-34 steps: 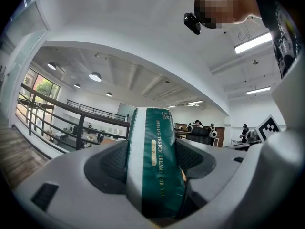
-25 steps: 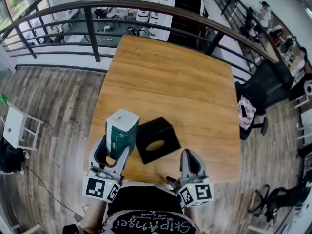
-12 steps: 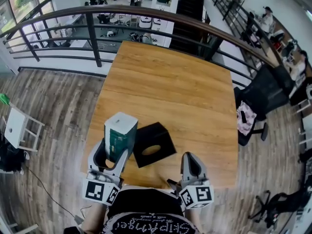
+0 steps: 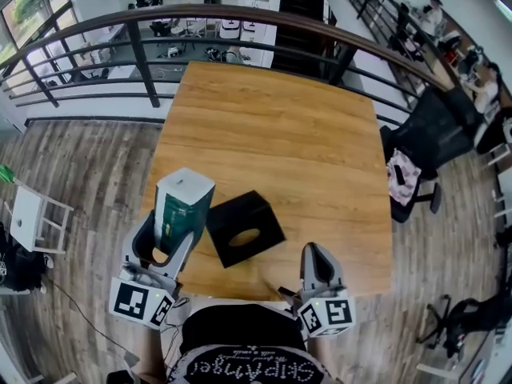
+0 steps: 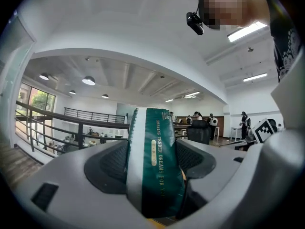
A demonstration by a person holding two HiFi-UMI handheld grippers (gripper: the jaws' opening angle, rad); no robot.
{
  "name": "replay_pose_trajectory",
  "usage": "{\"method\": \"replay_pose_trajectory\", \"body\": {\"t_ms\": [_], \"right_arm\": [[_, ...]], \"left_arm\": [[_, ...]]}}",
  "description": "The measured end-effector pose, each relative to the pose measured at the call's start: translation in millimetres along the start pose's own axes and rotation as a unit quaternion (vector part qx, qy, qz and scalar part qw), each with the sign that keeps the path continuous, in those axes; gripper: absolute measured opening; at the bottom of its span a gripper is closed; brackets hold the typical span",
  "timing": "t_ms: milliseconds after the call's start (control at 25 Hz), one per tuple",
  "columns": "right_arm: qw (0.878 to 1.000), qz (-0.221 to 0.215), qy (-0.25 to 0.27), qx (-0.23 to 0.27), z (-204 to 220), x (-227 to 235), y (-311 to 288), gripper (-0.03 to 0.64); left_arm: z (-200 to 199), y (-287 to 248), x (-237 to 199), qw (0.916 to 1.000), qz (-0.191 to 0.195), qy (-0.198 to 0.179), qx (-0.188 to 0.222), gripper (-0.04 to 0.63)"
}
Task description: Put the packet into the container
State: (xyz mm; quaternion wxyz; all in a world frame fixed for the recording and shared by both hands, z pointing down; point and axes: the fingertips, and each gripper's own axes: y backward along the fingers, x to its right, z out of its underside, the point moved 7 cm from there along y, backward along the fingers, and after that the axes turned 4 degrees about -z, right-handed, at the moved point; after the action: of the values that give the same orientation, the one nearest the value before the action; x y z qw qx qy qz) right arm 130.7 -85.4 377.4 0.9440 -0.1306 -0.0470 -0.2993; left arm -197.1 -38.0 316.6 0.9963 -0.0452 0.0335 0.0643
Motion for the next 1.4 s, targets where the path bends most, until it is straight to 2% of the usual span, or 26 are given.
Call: {"method": "replay_pose_trajectory", "body": {"t_ms": [120, 400, 560, 920, 1400], "right_arm": [[1.0, 0.01, -0.005, 0.003, 1, -1, 4, 0.034], [0.999, 0.03, -0.019, -0.004, 7, 16, 11, 0.034], [0.999, 0.044, -0.029, -0.011, 12, 22, 18, 0.035], [0.996, 0.073, -0.047, -0.029, 22, 35, 28, 0.035], [0.992, 0.102, -0.069, -0.041, 32, 39, 31, 0.034]], "left_arm": [[-7, -9, -2, 0.9994, 0.023, -0.026, -0.006, 0.339], [7, -51, 31, 0.9912, 0.097, -0.064, -0.063, 0.339], [24, -69, 45, 0.986, 0.129, -0.064, -0.083, 0.339], [62, -96, 64, 0.9754, 0.17, -0.06, -0.127, 0.339], [107, -113, 76, 0.9627, 0.205, -0.056, -0.168, 0.339]]}}
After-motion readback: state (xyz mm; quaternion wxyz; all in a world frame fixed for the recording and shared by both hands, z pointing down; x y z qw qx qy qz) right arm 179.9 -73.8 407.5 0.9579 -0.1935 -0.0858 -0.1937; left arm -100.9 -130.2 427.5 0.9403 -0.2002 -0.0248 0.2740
